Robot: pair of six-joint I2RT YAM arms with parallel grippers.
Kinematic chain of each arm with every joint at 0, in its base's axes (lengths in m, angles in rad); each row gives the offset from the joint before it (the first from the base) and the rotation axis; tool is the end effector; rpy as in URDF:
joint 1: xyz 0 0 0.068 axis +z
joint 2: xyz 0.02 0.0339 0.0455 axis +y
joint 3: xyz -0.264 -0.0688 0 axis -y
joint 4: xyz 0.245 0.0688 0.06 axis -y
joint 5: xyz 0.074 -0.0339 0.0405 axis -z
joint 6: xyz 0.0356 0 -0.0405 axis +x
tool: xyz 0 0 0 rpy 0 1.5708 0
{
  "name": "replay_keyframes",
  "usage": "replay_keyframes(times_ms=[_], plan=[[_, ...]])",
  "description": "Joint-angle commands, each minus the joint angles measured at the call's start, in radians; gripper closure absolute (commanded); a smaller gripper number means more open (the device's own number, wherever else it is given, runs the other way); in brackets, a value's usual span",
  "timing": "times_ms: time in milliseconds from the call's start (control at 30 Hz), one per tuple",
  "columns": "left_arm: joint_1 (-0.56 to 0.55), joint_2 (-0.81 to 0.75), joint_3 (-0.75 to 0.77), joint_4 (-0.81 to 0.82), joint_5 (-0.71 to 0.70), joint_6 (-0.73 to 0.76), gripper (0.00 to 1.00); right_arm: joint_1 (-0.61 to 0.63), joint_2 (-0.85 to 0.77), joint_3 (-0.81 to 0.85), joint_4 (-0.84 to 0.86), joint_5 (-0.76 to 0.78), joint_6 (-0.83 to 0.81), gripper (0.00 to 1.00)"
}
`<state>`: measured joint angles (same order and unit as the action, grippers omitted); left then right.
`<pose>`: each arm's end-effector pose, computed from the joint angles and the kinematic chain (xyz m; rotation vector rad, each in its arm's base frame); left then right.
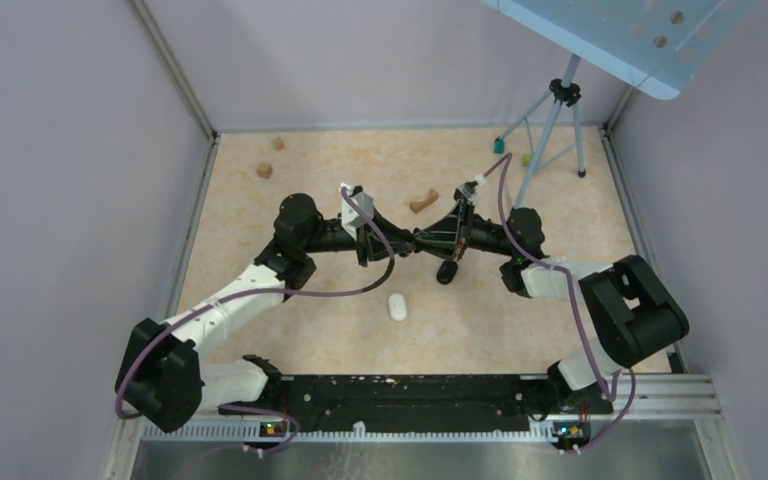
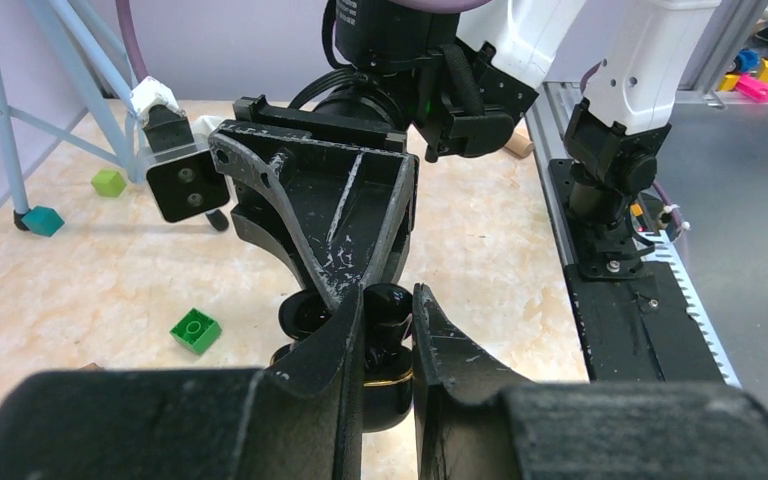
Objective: Insert the wireless bluetooth earbuds into the charging case
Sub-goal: Insert the right earbud into the right side groove of the charging case.
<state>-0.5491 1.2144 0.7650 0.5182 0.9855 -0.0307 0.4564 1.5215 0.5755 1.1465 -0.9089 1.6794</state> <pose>0.2132 -0.1652 0.3150 1.1684 1.1782 -1.1805 0.2506 0.1543 0.2327 0.1429 1.9622 2.2081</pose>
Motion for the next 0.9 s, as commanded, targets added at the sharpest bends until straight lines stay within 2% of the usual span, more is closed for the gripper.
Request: replay_keyframes(times_ms=[0, 867], plan=[[0.002, -0.029, -0.014, -0.022, -0.023, 0.043, 1.00, 0.011, 0.005, 0.000, 0.139, 0.009, 0.033, 1.00], [0.011, -0.025, 0.045, -0.268, 0.047, 0.228, 1.00, 0.010, 0.025, -0.014, 0.206, 0.022, 0.070, 1.00]])
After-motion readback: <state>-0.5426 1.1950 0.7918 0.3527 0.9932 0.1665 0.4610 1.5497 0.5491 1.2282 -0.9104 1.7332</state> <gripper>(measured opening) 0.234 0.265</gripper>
